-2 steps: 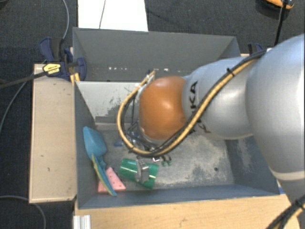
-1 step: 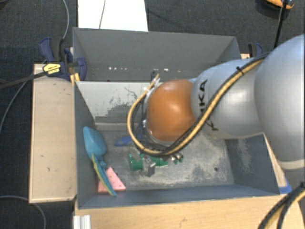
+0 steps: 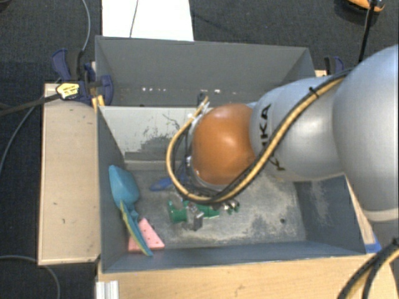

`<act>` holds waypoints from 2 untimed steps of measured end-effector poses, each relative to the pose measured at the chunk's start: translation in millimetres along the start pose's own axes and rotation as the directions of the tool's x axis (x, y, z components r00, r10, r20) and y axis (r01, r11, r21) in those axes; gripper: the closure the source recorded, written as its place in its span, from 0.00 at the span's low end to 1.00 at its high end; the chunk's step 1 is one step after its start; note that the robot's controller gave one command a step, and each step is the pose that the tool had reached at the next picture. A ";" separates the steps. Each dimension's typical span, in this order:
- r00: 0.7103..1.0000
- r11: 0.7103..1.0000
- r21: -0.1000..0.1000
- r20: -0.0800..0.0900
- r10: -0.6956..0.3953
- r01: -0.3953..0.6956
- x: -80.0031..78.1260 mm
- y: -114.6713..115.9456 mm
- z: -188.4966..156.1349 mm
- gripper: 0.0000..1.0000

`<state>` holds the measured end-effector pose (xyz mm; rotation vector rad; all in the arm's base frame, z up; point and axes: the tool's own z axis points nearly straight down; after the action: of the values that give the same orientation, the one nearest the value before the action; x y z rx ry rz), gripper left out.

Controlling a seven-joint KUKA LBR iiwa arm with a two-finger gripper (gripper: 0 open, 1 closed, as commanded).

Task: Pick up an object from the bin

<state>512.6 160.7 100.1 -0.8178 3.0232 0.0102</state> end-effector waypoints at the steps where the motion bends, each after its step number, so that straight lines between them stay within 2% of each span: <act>1: 1.000 1.000 0.001 -0.005 -0.005 0.005 -2.2 -0.1 -43.4 1.00; 2: 0.991 0.991 0.010 0.018 -0.131 0.131 -12.6 -12.6 -45.7 1.00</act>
Offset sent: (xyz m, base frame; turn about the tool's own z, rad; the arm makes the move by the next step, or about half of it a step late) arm 0.0239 -0.0170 -0.0301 -0.3159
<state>529.5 155.8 145.9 -1.0075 2.9437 0.0037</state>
